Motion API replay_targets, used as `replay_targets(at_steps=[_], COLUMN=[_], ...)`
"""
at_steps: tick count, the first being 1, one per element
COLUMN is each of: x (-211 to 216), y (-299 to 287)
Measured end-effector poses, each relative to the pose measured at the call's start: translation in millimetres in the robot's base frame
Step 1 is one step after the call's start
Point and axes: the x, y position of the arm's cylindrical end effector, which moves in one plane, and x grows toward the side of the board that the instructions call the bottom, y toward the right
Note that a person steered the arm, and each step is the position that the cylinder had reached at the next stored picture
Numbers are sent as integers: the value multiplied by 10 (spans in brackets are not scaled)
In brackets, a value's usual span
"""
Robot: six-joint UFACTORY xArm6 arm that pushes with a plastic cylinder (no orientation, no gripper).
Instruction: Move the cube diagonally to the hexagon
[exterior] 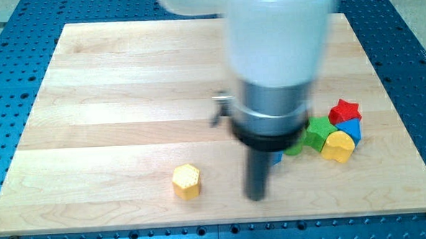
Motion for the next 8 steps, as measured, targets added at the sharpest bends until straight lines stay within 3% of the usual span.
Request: replay_targets(at_steps=[2, 6, 8], x=[-338, -444, -460], y=[1495, 293, 51])
